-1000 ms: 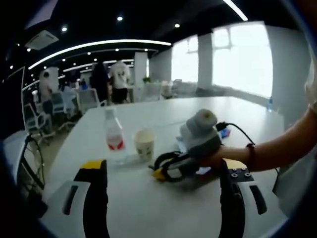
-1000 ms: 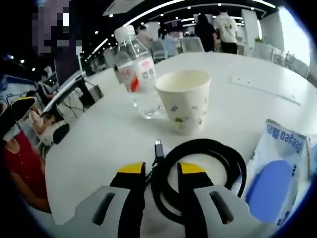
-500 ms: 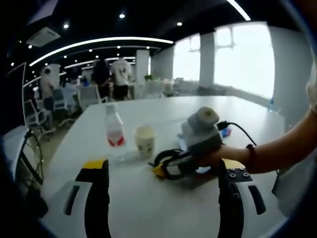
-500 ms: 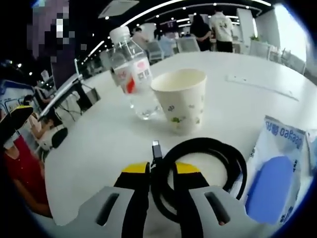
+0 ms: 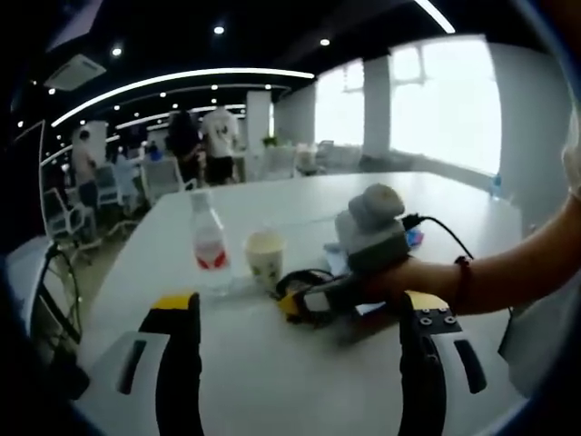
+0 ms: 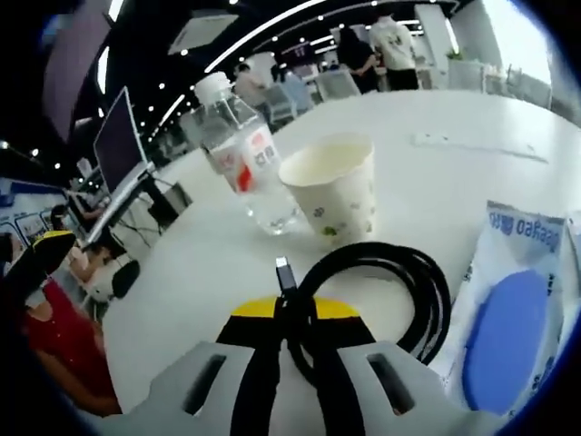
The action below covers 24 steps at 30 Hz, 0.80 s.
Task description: Arrange the tabletop items into an orderly group along one side of the table until the central work area is clear of visible clutter.
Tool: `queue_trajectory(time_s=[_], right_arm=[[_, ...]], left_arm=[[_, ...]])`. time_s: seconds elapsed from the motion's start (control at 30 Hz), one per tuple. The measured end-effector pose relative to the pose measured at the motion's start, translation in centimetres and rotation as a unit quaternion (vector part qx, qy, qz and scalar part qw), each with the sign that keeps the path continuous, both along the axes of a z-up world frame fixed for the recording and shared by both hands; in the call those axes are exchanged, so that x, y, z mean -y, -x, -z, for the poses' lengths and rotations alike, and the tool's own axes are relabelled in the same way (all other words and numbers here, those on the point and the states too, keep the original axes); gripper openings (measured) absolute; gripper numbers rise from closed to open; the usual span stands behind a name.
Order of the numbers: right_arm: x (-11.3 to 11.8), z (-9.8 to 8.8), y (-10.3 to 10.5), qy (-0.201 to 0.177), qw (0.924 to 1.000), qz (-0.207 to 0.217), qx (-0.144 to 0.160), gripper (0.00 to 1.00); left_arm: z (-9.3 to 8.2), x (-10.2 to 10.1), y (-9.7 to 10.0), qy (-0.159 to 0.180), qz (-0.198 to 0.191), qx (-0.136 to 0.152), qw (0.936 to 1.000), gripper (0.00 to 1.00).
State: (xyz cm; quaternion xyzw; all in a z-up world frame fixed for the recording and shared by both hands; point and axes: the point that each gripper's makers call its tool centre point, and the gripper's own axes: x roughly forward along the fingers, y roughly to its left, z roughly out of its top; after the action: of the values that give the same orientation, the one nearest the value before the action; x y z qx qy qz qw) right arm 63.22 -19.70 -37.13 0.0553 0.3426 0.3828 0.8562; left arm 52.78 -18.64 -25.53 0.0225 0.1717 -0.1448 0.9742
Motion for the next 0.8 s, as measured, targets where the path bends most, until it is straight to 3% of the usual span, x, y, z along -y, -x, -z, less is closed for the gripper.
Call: queue_trajectory(time_s=[0.23, 0.67, 0.8], right_arm=[[0.6, -1.1, 0.3, -0.020, 0.9998, 0.001, -0.009, 0.10], [1.3, -7.1, 2.2, -0.087, 0.9959, -0.017, 0.019, 0.09], [1.5, -8.4, 2.6, -0.095, 0.9947, -0.023, 0.032, 0.09]], left_arm=[[-0.1, 0.7, 0.0, -0.008, 0.013, 0.003, 0.9999, 0.89], [-0.4, 1.4, -0.3, -0.021, 0.031, 0.012, 0.9992, 0.93], [-0.9, 1.9, -0.3, -0.004, 0.040, 0.021, 0.9990, 0.94]])
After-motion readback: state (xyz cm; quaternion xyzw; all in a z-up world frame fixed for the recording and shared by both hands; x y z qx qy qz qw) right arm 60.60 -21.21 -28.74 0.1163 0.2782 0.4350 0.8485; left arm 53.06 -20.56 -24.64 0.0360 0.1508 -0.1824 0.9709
